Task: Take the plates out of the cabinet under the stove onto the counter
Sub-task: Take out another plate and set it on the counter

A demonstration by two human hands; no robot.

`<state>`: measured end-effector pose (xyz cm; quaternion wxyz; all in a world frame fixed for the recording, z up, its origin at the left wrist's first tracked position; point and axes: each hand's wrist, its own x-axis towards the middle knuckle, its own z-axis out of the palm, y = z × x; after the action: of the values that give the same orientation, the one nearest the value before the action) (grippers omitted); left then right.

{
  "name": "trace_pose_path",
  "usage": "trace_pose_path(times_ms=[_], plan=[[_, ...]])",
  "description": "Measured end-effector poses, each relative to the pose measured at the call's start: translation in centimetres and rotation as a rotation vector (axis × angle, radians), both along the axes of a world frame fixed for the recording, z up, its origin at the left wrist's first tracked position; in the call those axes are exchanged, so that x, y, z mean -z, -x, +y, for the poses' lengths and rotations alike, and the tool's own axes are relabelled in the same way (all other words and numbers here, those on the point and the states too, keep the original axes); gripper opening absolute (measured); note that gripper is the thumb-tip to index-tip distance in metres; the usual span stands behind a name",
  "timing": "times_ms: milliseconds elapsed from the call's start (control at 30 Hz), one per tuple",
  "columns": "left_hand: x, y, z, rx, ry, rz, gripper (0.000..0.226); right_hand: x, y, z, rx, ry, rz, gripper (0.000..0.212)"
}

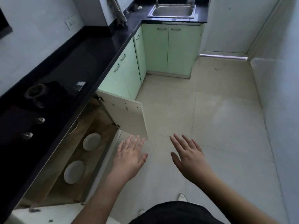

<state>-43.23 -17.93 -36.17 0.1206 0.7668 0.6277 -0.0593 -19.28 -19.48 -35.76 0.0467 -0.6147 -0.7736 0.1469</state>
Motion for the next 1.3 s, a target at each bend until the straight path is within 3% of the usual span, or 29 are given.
trace_pose_path(times_ms=[233,400,733,1033,1300], plan=[[-1.5,1.1,-1.0,-0.259,-0.015,-0.016,0.066,-1.8,1.0,6.2,-0.287,-0.003,0.052,0.059],[-2.1,5.3,-1.9,-0.458,-0.088,0.000,0.082,-2.9,7.4,10.1,-0.509,-0.040,0.054,0.061],[-1.4,14.0,-6.1,-0.777,-0.132,0.002,0.076,-2.4,19.7,13.2,-0.824,-0.102,-0.043,0.063],[1.1,16.9,-6.0,-0.895,-0.082,-0.031,0.074,-1.3,26.3,15.0,-0.959,-0.098,-0.005,0.058],[2.4,19.0,0.3,-0.931,-0.012,0.004,0.075,1.5,30.9,21.5,-1.061,-0.062,0.011,0.057]])
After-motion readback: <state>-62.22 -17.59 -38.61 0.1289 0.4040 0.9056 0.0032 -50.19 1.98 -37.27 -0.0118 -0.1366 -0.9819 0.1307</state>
